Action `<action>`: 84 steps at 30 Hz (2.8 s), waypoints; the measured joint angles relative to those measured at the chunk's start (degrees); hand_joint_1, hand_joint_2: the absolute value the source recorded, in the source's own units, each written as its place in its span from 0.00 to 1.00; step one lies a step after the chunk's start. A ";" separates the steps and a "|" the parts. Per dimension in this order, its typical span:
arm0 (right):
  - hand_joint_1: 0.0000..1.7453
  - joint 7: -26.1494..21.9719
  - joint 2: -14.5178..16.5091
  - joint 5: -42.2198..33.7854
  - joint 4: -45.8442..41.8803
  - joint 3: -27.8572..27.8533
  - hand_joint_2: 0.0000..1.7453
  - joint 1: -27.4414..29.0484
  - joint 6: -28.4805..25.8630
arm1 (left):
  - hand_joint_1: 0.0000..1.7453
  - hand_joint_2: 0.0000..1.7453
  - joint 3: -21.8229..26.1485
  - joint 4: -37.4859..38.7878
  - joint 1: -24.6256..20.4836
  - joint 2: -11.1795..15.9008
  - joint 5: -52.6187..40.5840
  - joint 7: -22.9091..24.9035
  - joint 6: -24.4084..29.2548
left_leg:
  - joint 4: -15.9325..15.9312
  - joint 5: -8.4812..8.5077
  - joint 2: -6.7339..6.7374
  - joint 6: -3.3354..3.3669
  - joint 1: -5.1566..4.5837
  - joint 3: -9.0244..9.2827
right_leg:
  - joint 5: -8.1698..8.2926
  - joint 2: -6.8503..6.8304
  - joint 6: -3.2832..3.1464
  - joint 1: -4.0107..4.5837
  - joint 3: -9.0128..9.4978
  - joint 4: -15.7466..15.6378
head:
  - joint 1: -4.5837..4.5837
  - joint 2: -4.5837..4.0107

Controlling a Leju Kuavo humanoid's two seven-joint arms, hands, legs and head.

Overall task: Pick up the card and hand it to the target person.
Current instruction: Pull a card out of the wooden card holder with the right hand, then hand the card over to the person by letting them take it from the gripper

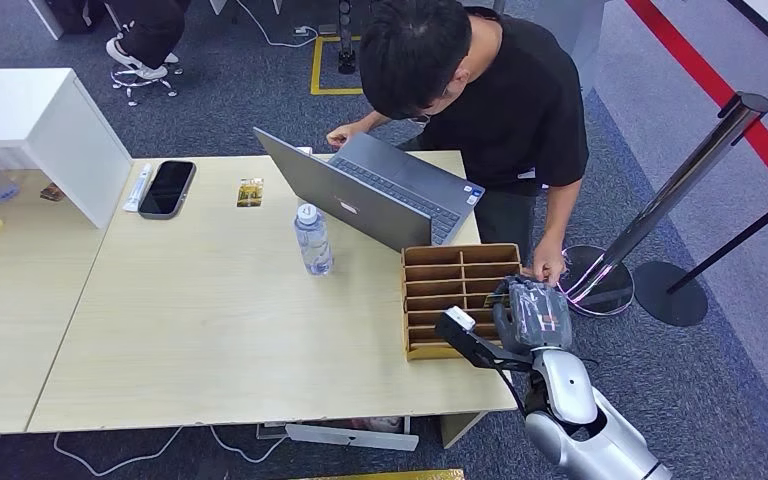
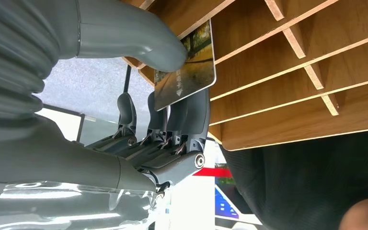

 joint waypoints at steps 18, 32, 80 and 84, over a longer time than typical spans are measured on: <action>0.82 0.28 0.07 0.00 0.78 0.22 1.00 -0.38 0.05 | 0.00 0.00 0.00 0.00 -0.11 -0.02 -0.11 0.28 0.04 | 0.00 0.00 0.00 0.00 0.00 0.00 | 0.00 0.00 0.00 0.00 0.00 0.00 | 0.01 0.00; 0.92 0.13 0.08 0.06 0.86 0.76 1.00 -0.90 -0.52 | 0.00 0.00 0.00 0.00 -0.11 -0.02 -0.15 0.14 0.06 | 0.01 0.00 0.00 0.01 0.00 0.01 | 0.01 0.00 0.00 0.00 0.01 0.00 | 0.01 0.00; 0.86 3.80 -6.93 2.83 -22.22 -7.20 1.00 -1.92 -2.87 | 0.00 0.00 0.02 0.00 -0.12 0.12 -0.39 -0.62 0.29 | 0.02 0.02 0.00 0.03 -0.01 0.02 | 0.03 0.00 0.02 0.00 0.01 0.00 | 0.00 0.00; 0.86 3.47 -7.20 4.83 -20.34 -8.05 1.00 -2.89 -3.95 | 0.00 0.00 0.00 0.00 -0.59 0.10 -1.28 0.15 0.24 | 0.01 0.02 0.00 0.03 0.00 0.01 | 0.03 -0.01 0.02 0.00 0.01 0.00 | 0.01 0.00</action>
